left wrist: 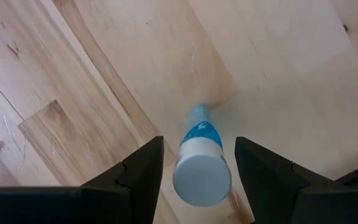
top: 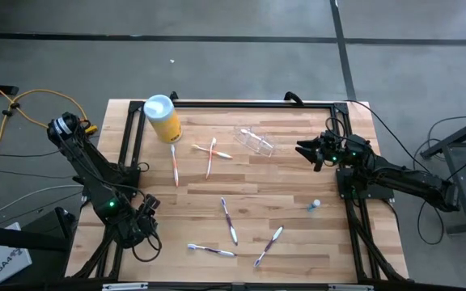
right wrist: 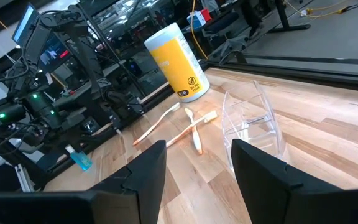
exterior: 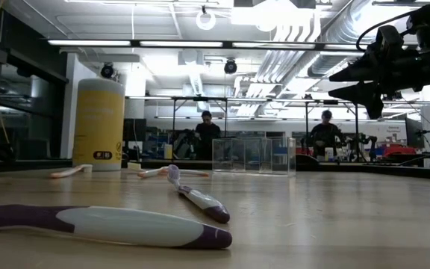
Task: Pick & Place toothbrushing station
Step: Put the left mouthwash into the transparent organizer
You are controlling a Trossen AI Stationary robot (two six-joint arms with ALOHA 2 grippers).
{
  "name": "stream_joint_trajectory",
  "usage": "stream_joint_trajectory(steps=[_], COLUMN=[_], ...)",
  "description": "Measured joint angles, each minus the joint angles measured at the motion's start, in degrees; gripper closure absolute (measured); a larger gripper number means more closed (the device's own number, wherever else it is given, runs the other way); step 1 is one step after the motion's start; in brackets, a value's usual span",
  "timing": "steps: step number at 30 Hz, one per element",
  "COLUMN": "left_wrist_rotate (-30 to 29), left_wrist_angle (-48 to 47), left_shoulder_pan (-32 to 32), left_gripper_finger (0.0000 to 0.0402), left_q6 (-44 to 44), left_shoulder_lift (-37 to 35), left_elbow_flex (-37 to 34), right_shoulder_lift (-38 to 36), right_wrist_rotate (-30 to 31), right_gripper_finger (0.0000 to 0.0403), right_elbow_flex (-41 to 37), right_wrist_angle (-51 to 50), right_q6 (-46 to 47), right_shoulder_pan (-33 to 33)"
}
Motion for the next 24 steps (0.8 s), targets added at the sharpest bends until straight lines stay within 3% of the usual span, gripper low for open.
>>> stream_joint_trajectory(steps=[5, 14, 24], left_wrist_rotate=[0.0, 1.09, 1.16], left_wrist_angle=[-0.02, -0.02, 1.5], left_shoulder_pan=[0.0, 0.0, 0.0], left_gripper_finger=[0.0227, 0.031, 0.0313], left_q6=[0.05, 0.06, 0.06], left_shoulder_lift=[0.0, 0.0, 0.0], left_elbow_flex=[0.0, 0.0, 0.0], right_shoulder_lift=[-0.02, -0.02, -0.02], right_wrist_rotate=[0.0, 0.0, 0.0], right_gripper_finger=[0.0229, 0.0229, 0.0229], right_elbow_flex=[0.0, 0.0, 0.0], right_wrist_angle=[0.01, 0.02, 0.0], right_q6=[-0.07, -0.13, -0.15], right_shoulder_pan=[0.0, 0.01, 0.0])
